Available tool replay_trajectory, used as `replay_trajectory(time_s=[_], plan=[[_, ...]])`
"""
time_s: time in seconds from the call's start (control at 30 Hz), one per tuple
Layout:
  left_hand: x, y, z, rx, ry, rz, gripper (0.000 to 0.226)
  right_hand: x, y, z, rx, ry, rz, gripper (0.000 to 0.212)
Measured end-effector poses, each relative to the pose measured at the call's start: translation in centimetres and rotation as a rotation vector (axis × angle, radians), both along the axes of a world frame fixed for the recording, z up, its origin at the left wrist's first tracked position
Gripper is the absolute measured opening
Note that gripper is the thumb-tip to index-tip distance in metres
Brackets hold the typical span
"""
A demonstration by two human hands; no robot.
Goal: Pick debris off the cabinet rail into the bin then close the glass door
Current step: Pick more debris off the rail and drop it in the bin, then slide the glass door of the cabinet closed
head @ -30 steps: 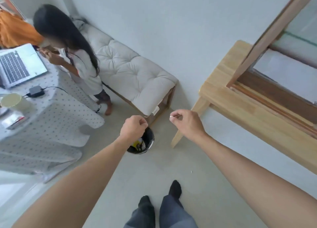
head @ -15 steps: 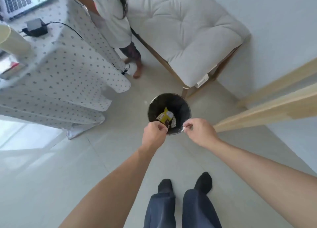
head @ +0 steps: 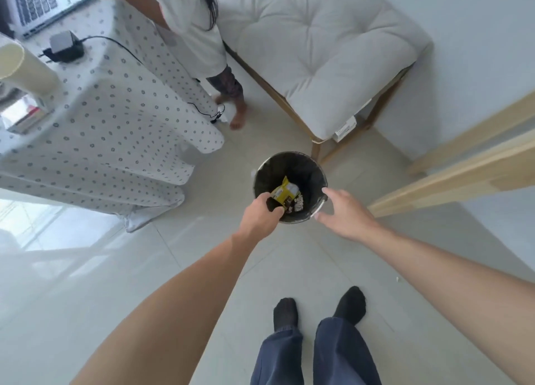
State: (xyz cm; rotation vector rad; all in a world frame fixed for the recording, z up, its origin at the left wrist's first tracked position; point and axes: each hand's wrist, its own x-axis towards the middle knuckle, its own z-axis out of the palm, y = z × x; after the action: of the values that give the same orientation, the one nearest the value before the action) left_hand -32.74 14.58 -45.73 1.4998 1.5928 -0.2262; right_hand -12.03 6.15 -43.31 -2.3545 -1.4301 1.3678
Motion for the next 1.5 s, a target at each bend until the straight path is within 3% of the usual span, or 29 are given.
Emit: replay_trajectory(time_s=[0.47,0.8,0.97,1.13,1.3,1.43,1.5], plan=[[4.7,0.4,26.3,0.281,-0.157,-0.308,0.072,2.6,-1.8,27.1,0.311,-0.076,-0.179,0.079],[11.9,-1.7,41.3,0.45,-0.354,-0.602,0.076,6.9,-8.8,42.5,0.599,-0.187,-0.503,0.075],[18.0,-5.1,47.0,0.549,-0.442,-0.793,0.076,9.9,-16.1,47.3,0.734,-0.282,-0.707,0.059],[24.9,-8.8,51.3,0.547,-0.581,-0.855,0.083,13.8,-24.5,49.9,0.948,-0.469,-0.912,0.013],[30.1,-11.9,53.0,0.439,-0.767,-0.771,0.088,16.8,-32.5,50.8,1.012,-0.702,-1.053,0.032],[32.2,-12.8,52.9,0.476,-0.833,-0.687,0.076,18.6,-37.0,50.9,1.08,-0.952,-0.928,0.014],[32.6,-12.9,52.5,0.49,-0.867,-0.657,0.073,19.3,-38.4,50.8,1.084,-1.062,-0.875,0.022]])
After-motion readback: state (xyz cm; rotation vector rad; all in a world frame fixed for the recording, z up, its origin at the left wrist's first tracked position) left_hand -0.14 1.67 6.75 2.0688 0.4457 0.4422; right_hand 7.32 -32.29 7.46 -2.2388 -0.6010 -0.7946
